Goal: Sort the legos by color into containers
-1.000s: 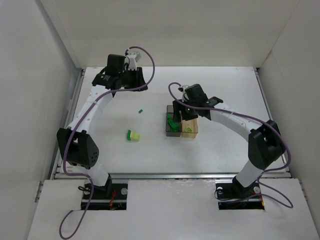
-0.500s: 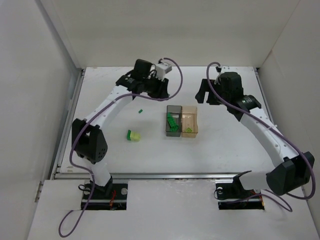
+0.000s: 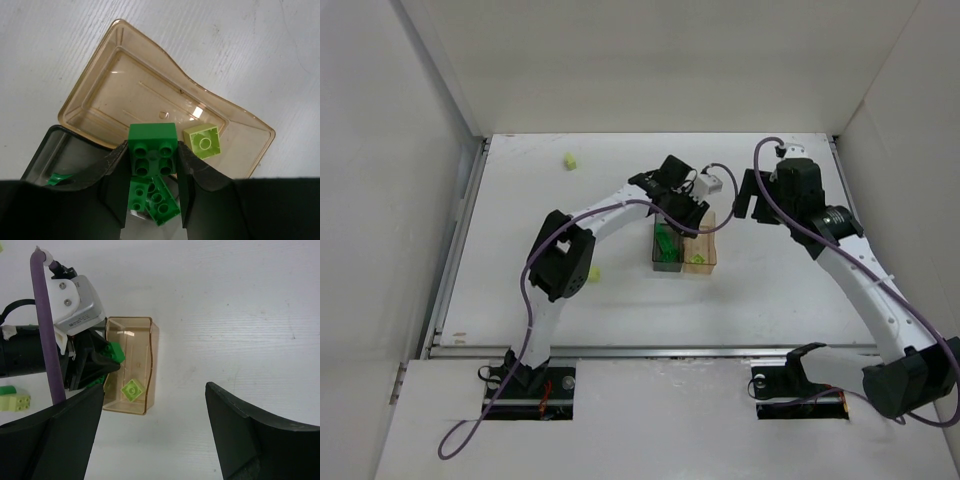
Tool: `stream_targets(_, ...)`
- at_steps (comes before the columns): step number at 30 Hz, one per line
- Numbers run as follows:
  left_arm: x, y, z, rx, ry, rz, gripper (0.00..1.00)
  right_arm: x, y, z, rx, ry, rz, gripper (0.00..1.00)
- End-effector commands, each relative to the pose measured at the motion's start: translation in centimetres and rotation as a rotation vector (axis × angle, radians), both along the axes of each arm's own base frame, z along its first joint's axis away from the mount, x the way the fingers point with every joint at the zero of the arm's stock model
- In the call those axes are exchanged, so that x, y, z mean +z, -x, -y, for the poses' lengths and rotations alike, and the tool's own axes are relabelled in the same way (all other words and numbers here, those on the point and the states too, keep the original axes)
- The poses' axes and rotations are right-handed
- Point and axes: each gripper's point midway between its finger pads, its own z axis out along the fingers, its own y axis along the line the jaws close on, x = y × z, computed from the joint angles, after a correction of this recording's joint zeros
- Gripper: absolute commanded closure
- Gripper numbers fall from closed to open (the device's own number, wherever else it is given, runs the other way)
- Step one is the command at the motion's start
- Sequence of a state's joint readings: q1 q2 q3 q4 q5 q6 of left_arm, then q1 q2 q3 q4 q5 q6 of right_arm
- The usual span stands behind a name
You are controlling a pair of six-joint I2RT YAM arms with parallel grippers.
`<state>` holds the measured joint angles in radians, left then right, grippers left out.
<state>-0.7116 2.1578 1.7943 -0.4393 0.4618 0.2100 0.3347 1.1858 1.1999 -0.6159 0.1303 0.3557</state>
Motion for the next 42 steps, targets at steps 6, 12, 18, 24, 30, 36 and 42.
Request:
stream_targets(6, 2.6, 0.3, 1.5, -0.034, 0.035, 0.083, 0.68, 0.7, 0.9, 0.3, -0.007, -0.006, 0.035, 0.13)
stream_targets(12, 5.4, 0.1, 1.3, -0.021, 0.045, 0.118, 0.13, 0.9, 0.7, 0.1, 0.0, -0.014, 0.043, 0.11)
stream_targets(18, 8.3, 0.3, 2.0, -0.055, 0.109, 0.147, 0.08, 0.7, -0.2, -0.8, 0.026, -0.032, 0.042, 0.11)
stream_targets(24, 9.9, -0.2, 0.4, -0.022, 0.158, 0.11, 0.32, -0.9, -1.1, -1.9, 0.066, -0.036, 0.003, 0.17)
stream_targets(30, 14.6, -1.4, -2.7, 0.045, 0.2, 0.164, 0.68, -0.4, -3.0, -4.7, 0.146, -0.082, 0.01, 0.4)
stream_targets(36, 11.7, -3.5, -11.8, 0.352, 0.109, 0.078, 0.74, -3.5, -3.8, -10.9, 0.252, -0.013, -0.074, 0.42)
stream_targets(42, 7.0, -4.0, -16.5, 0.525, -0.003, 0.061, 0.66, -8.0, -5.4, -12.7, 0.239, 0.022, -0.194, 0.46)
